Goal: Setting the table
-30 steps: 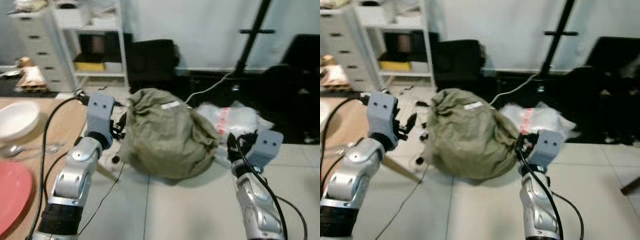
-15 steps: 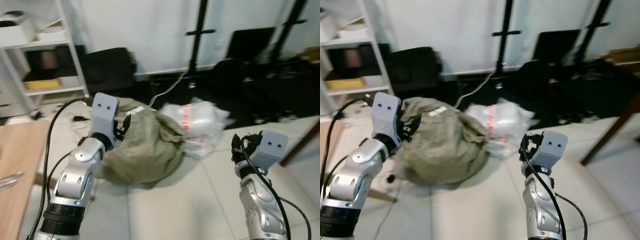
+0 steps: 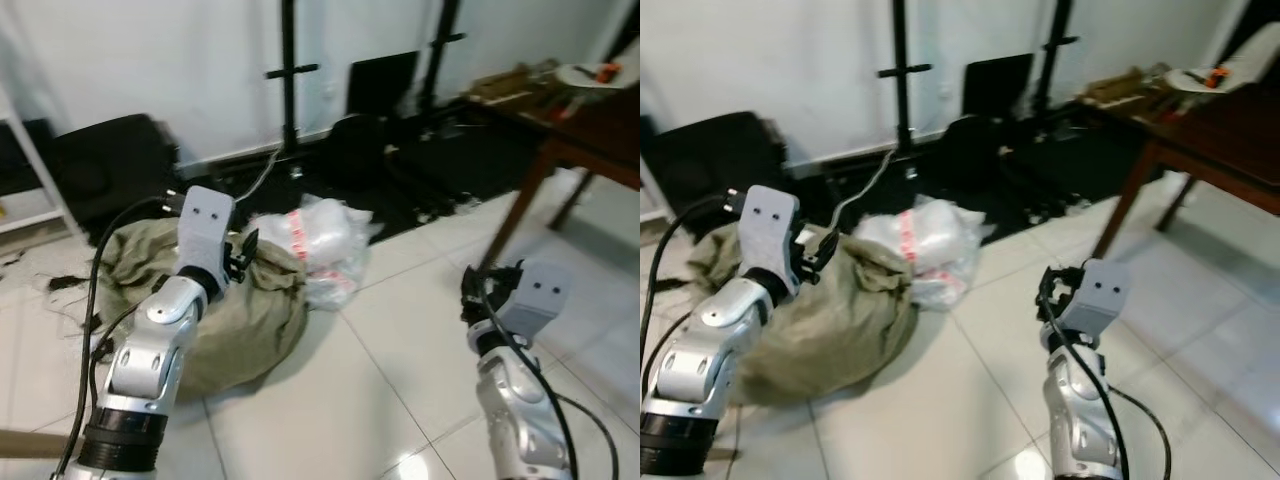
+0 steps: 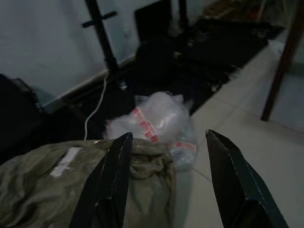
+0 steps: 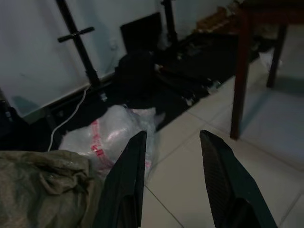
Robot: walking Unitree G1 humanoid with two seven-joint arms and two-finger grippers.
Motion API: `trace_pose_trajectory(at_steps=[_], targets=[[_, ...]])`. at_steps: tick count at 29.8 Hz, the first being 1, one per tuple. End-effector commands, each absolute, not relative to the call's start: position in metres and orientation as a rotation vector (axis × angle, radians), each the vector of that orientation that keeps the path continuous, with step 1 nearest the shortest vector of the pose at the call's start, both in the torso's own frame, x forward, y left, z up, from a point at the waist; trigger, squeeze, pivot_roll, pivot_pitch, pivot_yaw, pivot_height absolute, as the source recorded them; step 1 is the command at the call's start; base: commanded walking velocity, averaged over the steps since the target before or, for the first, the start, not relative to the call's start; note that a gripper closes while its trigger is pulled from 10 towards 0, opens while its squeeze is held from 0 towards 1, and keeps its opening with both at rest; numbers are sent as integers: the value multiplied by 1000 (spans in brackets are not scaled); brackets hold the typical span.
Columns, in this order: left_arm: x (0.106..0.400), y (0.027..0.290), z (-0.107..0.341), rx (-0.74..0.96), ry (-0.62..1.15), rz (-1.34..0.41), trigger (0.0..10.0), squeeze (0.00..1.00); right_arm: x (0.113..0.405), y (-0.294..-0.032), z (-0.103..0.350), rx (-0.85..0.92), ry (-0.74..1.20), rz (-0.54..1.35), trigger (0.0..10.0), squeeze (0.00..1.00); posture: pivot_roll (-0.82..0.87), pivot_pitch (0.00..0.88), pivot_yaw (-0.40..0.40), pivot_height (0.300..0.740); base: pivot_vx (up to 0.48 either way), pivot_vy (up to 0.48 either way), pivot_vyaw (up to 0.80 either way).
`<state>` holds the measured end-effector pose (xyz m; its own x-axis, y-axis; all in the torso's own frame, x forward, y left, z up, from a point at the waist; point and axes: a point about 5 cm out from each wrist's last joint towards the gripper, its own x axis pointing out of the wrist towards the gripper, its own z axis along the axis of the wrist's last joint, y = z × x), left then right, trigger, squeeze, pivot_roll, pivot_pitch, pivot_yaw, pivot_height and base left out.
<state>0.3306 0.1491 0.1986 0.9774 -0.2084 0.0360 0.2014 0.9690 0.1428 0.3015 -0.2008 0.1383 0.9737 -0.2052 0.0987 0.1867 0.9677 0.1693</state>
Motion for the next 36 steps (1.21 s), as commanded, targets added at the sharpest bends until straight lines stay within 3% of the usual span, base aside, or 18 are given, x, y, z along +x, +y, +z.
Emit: trace_pose_trajectory(at_steps=[1, 36], targets=[[330, 150, 195, 148, -41, -205, 10000, 0, 301, -202, 134, 158, -99, -206, 10000, 0, 21, 16, 115, 740, 0, 0, -775], [326, 133, 201, -3, -42, -318, 10000, 0, 301, -205, 136, 152, -106, -217, 10000, 0, 11, 0, 119, 740, 0, 0, -775]])
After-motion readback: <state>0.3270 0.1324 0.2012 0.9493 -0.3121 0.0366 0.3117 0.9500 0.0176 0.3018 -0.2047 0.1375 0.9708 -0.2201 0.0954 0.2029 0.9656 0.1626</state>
